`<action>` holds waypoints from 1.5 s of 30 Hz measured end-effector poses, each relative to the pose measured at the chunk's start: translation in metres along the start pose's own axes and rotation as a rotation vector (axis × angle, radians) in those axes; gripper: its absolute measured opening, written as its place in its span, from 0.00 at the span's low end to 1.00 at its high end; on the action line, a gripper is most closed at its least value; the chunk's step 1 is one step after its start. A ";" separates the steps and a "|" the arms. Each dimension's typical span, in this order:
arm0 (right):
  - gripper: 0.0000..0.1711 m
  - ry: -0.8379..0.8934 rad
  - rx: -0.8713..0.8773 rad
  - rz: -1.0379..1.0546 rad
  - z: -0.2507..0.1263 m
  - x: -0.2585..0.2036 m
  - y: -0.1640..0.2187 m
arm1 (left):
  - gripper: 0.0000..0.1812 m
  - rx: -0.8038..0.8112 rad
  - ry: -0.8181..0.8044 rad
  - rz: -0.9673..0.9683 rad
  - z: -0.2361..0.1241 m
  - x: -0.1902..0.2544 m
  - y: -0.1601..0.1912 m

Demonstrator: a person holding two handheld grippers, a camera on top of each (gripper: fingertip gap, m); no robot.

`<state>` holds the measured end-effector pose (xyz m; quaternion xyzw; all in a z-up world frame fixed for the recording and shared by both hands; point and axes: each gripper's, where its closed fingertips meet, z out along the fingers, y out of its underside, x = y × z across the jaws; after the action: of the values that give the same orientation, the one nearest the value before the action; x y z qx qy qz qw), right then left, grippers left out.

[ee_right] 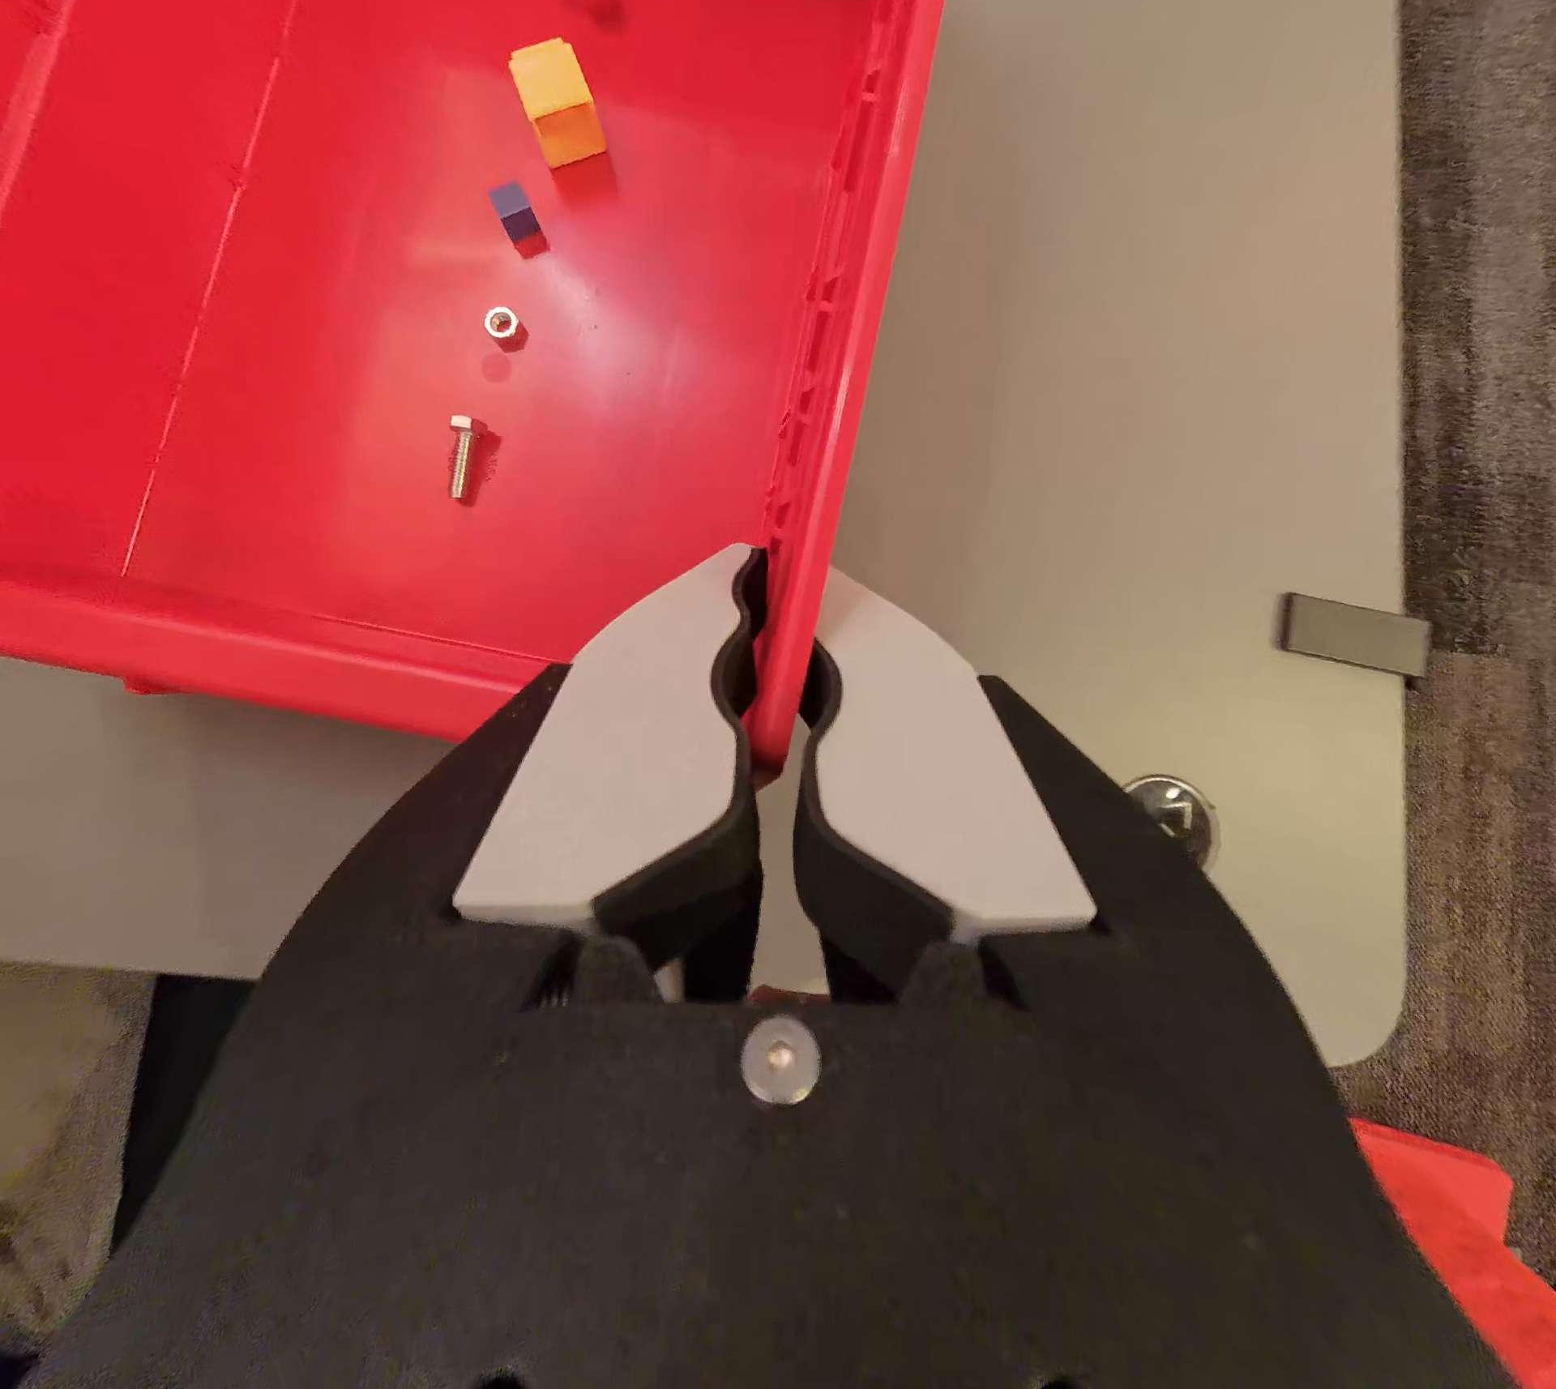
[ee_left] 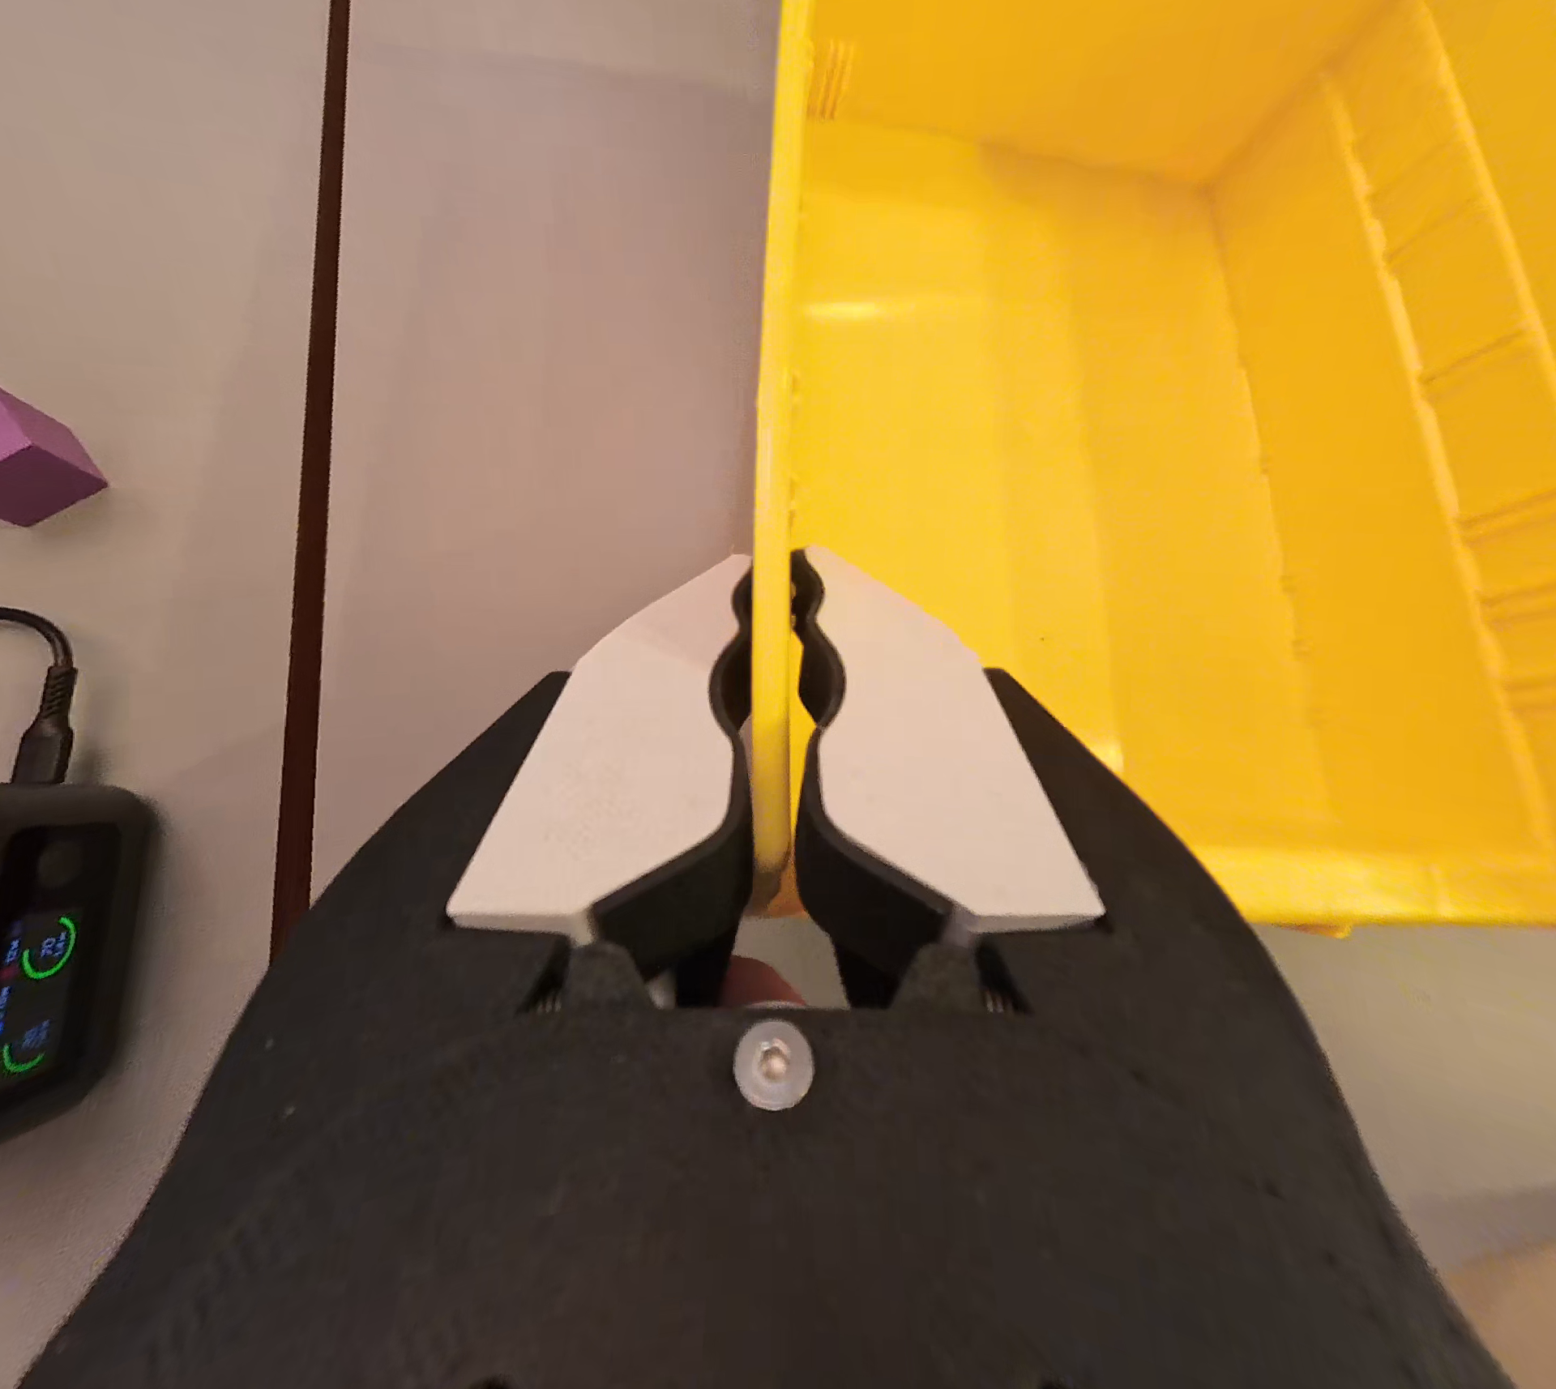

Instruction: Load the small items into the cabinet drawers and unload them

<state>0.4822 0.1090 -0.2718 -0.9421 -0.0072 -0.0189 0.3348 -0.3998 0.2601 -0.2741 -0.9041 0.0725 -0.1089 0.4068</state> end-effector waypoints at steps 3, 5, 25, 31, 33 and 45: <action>0.01 -0.034 -0.006 -0.024 -0.005 -0.020 0.003 | 0.03 0.018 0.011 0.005 -0.006 0.003 -0.002; 0.01 -0.057 -0.020 -0.045 -0.007 -0.034 0.007 | 0.03 0.025 0.011 0.009 -0.010 0.005 -0.002; 0.05 -0.169 -0.113 -0.168 -0.049 -0.157 0.054 | 0.03 0.195 -0.058 -0.079 -0.053 -0.004 -0.022; 0.06 -0.212 -0.153 -0.280 -0.047 -0.202 0.049 | 0.03 0.221 -0.052 -0.085 -0.058 -0.001 -0.028; 0.07 -0.243 -0.154 -0.302 -0.048 -0.217 0.047 | 0.03 0.227 -0.048 -0.081 -0.060 0.001 -0.030; 0.15 -0.395 -0.149 -0.504 -0.046 -0.326 0.044 | 0.03 0.292 -0.052 -0.100 -0.077 -0.002 -0.044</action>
<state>0.1561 0.0455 -0.2765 -0.9181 -0.3034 0.0815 0.2417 -0.4197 0.2345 -0.1920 -0.8402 0.0001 -0.1152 0.5299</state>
